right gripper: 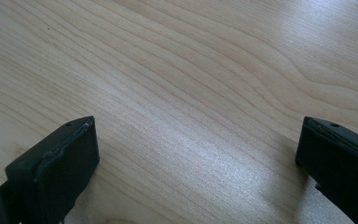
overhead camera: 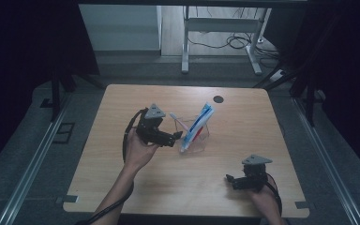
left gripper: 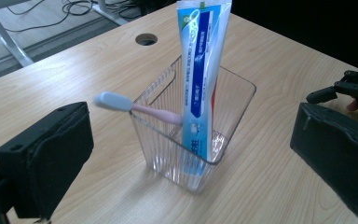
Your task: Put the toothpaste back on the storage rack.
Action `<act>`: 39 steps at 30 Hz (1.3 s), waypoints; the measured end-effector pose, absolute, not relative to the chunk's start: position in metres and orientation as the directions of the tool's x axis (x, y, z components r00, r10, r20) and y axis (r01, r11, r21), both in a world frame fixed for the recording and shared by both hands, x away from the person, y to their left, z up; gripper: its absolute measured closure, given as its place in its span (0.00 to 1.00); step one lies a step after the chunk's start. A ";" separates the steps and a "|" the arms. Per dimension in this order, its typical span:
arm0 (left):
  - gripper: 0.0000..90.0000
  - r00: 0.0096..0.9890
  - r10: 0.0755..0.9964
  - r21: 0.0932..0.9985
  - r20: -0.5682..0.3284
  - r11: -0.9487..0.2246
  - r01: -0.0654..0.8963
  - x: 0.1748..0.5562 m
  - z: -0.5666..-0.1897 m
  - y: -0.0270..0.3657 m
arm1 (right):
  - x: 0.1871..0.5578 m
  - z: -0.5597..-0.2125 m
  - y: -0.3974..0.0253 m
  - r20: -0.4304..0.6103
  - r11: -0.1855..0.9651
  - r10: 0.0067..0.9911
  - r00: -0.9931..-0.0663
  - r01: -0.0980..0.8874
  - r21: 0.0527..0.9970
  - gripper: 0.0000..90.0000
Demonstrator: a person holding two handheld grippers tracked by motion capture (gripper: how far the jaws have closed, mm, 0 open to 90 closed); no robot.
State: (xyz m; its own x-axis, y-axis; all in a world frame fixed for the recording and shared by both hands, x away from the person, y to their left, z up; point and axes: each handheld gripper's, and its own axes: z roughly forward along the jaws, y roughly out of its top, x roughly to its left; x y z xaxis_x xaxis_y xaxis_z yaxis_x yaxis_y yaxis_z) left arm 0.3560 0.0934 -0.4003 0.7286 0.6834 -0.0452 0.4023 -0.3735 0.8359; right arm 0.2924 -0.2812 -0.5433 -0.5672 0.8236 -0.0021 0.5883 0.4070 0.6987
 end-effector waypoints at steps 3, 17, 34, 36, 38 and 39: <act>0.00 0.725 0.687 0.837 -0.043 -0.372 0.401 0.354 -0.401 0.098 | 0.292 -0.543 -0.281 -0.001 0.404 0.825 -0.565 0.589 0.700 0.00; 0.00 0.700 0.713 0.837 -0.037 -0.361 0.412 0.342 -0.412 0.120 | 0.292 -0.543 -0.281 -0.001 0.404 0.825 -0.566 0.589 0.700 0.00; 0.00 0.666 0.744 0.838 -0.056 -0.327 0.436 0.326 -0.431 0.149 | 0.292 -0.543 -0.281 0.001 0.403 0.825 -0.565 0.590 0.700 0.00; 0.00 0.662 0.748 0.837 -0.055 -0.327 0.439 0.324 -0.433 0.152 | 0.292 -0.543 -0.281 0.001 0.404 0.825 -0.565 0.590 0.699 0.00; 0.00 0.658 0.751 0.836 -0.055 -0.325 0.442 0.322 -0.436 0.155 | 0.292 -0.543 -0.281 0.002 0.402 0.826 -0.564 0.592 0.699 0.00; 0.00 0.655 0.754 0.836 -0.059 -0.321 0.444 0.321 -0.438 0.156 | 0.292 -0.543 -0.281 0.000 0.404 0.825 -0.566 0.590 0.699 0.00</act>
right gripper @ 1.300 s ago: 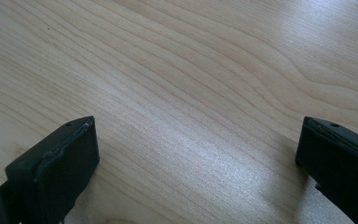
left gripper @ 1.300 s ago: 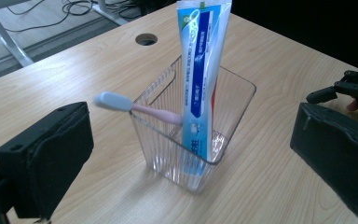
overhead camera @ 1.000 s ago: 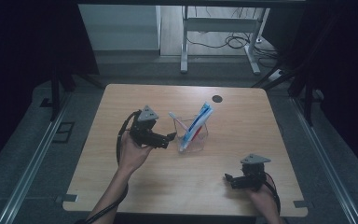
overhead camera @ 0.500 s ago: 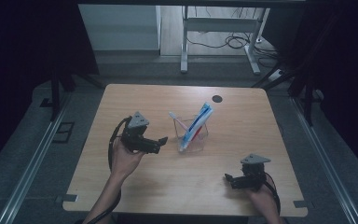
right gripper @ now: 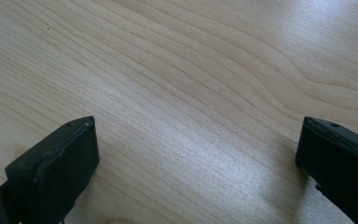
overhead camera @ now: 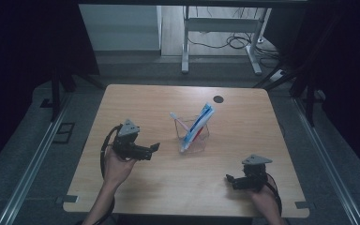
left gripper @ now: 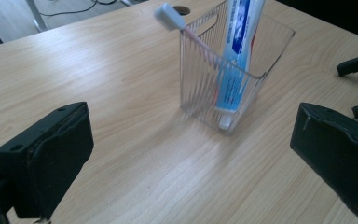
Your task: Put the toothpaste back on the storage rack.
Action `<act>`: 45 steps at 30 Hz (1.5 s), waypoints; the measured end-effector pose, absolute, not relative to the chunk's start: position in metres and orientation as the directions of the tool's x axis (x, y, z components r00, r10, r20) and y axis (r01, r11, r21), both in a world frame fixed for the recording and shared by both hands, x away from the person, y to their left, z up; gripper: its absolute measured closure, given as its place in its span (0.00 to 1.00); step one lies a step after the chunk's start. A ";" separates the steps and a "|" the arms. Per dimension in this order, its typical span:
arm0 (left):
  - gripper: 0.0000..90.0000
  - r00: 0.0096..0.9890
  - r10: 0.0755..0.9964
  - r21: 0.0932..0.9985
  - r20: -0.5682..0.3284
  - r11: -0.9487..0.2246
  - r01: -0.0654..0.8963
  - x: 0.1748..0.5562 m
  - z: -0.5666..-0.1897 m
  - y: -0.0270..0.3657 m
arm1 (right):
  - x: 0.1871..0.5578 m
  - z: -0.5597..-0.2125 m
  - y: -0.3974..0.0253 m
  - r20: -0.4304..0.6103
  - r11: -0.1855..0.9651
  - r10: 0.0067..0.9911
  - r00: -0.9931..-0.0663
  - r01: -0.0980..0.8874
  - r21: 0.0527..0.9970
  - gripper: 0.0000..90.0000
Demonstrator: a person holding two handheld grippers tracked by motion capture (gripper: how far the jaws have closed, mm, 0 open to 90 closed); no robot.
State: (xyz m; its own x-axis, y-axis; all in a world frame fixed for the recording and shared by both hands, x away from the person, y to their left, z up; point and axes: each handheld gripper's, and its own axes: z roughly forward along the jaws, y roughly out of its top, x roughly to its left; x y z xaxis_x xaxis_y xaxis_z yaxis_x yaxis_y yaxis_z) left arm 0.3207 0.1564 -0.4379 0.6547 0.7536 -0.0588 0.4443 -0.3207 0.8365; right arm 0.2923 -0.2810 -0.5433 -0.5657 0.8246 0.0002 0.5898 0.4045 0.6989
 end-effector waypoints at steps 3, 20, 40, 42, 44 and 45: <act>0.00 0.649 0.759 0.834 -0.062 -0.318 0.451 0.318 -0.443 0.160 | 0.292 -0.543 -0.281 0.000 0.404 0.825 -0.566 0.589 0.700 0.00; 0.00 0.619 0.783 0.814 -0.059 -0.322 0.484 0.302 -0.477 0.174 | 0.291 -0.543 -0.281 0.003 0.398 0.830 -0.558 0.596 0.697 0.00; 0.00 0.600 0.799 0.765 -0.030 -0.368 0.529 0.289 -0.522 0.172 | 0.292 -0.543 -0.281 0.002 0.399 0.829 -0.559 0.594 0.699 0.00; 0.00 0.596 0.802 0.755 -0.030 -0.373 0.539 0.288 -0.526 0.170 | 0.292 -0.543 -0.281 0.002 0.398 0.830 -0.558 0.594 0.699 0.00; 0.00 0.600 0.799 0.748 -0.026 -0.383 0.542 0.288 -0.529 0.168 | 0.292 -0.543 -0.281 0.001 0.398 0.830 -0.558 0.594 0.699 0.00; 0.00 0.600 0.800 0.742 -0.024 -0.387 0.547 0.287 -0.531 0.167 | 0.292 -0.543 -0.281 0.002 0.398 0.830 -0.558 0.594 0.699 0.00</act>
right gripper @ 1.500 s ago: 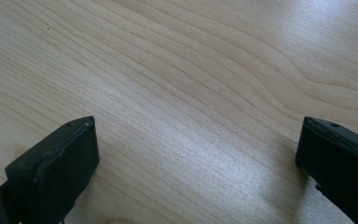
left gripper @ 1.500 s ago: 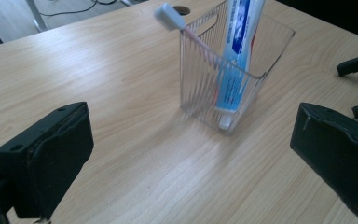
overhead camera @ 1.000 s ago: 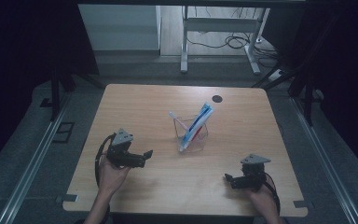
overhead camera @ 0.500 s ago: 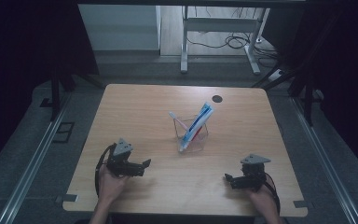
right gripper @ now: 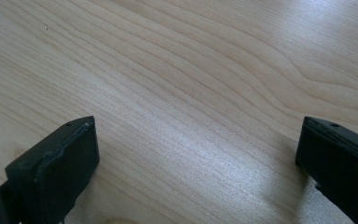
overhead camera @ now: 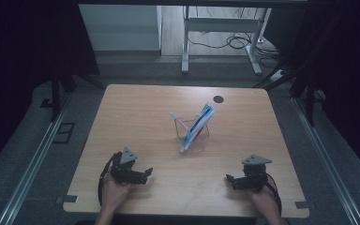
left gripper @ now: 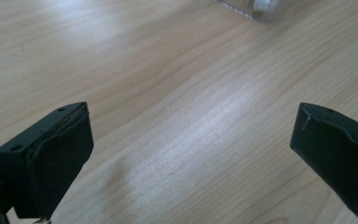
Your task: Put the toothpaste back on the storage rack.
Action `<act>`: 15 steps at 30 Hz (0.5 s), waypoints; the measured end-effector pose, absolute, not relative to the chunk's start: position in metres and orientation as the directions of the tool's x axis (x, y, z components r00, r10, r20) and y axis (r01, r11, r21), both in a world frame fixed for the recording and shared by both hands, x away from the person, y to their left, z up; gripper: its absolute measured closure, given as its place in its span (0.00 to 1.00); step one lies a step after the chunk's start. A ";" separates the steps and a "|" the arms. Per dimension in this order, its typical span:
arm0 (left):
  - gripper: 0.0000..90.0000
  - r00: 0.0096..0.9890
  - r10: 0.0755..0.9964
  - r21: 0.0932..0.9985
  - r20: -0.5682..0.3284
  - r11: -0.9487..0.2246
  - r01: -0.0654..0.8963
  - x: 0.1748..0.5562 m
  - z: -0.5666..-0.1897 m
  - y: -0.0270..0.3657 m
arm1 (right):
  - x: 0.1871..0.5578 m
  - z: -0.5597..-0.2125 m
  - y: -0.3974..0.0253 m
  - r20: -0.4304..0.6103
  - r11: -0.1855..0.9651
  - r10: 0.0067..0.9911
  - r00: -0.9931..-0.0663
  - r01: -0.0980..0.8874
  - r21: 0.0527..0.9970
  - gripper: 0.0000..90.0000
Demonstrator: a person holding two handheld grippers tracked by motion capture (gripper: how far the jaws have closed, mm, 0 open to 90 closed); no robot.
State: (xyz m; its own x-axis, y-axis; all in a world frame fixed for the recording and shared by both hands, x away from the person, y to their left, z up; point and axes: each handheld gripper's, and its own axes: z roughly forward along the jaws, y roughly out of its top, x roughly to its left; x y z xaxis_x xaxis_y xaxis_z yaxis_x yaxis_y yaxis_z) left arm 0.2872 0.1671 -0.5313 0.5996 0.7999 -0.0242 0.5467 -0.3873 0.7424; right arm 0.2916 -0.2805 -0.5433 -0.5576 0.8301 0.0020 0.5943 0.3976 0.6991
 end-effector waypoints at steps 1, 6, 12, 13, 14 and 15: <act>0.00 0.600 0.800 0.738 -0.021 -0.392 0.549 0.287 -0.533 0.166 | 0.292 -0.543 -0.281 0.001 0.398 0.830 -0.558 0.594 0.699 0.00; 0.00 0.605 0.796 0.721 -0.019 -0.408 0.560 0.287 -0.540 0.163 | 0.292 -0.543 -0.281 0.000 0.399 0.830 -0.558 0.593 0.699 0.00; 0.00 0.605 0.796 0.676 0.012 -0.453 0.582 0.288 -0.545 0.157 | 0.292 -0.543 -0.280 0.002 0.397 0.830 -0.558 0.594 0.699 0.00; 0.00 0.610 0.793 0.668 -0.005 -0.451 0.592 0.289 -0.545 0.157 | 0.292 -0.543 -0.281 0.002 0.398 0.830 -0.558 0.594 0.699 0.00; 0.00 0.612 0.791 0.664 -0.016 -0.449 0.598 0.290 -0.545 0.158 | 0.292 -0.543 -0.281 0.002 0.398 0.830 -0.558 0.594 0.699 0.00; 0.00 0.604 0.797 0.663 -0.026 -0.438 0.607 0.291 -0.546 0.159 | 0.292 -0.543 -0.281 0.001 0.398 0.830 -0.558 0.594 0.699 0.00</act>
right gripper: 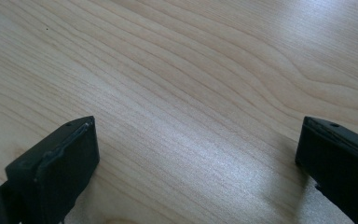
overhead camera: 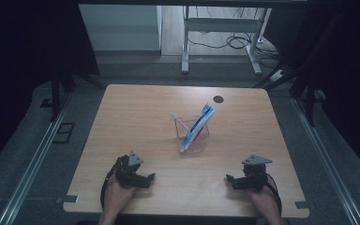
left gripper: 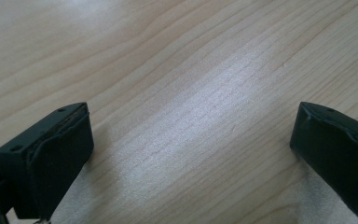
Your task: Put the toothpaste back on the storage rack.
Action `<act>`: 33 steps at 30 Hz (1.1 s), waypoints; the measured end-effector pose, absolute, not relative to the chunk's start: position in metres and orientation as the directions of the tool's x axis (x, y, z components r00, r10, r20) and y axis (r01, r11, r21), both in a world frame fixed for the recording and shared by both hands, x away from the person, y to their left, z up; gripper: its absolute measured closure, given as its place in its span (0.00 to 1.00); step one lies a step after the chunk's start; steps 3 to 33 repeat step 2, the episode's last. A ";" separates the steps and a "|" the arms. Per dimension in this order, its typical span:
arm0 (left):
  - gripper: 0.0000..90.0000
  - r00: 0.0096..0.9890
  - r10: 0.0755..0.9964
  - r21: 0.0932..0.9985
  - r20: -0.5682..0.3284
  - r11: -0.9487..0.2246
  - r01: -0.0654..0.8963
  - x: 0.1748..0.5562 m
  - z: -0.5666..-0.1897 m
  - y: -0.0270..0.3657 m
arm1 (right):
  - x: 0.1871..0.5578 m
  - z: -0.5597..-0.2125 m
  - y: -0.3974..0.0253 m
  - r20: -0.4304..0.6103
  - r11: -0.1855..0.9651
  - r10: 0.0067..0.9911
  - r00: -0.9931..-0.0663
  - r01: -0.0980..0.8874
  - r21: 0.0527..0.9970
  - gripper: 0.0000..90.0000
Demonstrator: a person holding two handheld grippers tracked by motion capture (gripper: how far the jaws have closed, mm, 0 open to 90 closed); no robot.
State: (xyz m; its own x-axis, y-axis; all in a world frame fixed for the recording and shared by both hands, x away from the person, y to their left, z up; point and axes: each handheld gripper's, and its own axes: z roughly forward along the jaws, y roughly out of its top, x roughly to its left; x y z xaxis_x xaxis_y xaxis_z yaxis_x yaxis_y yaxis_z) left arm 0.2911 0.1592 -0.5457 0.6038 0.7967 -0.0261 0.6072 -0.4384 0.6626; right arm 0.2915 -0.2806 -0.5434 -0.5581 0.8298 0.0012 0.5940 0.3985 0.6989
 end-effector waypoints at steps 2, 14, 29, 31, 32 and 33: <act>0.00 0.604 0.796 0.663 -0.026 -0.439 0.607 0.291 -0.546 0.159 | 0.291 -0.543 -0.280 0.002 0.397 0.830 -0.558 0.594 0.699 0.00; 0.00 0.604 0.796 0.663 -0.026 -0.439 0.607 0.291 -0.546 0.159 | 0.291 -0.543 -0.280 0.002 0.397 0.830 -0.558 0.594 0.699 0.00; 0.00 0.604 0.796 0.663 -0.026 -0.439 0.607 0.291 -0.546 0.159 | 0.291 -0.543 -0.280 0.002 0.397 0.830 -0.558 0.594 0.699 0.00; 0.00 0.604 0.796 0.663 -0.026 -0.439 0.607 0.291 -0.546 0.159 | 0.291 -0.543 -0.280 0.002 0.397 0.830 -0.558 0.594 0.699 0.00; 0.00 0.604 0.796 0.663 -0.026 -0.439 0.607 0.291 -0.546 0.159 | 0.291 -0.543 -0.280 0.002 0.397 0.830 -0.558 0.594 0.699 0.00; 0.00 0.604 0.796 0.663 -0.026 -0.439 0.607 0.291 -0.546 0.159 | 0.291 -0.543 -0.280 0.002 0.397 0.830 -0.558 0.594 0.699 0.00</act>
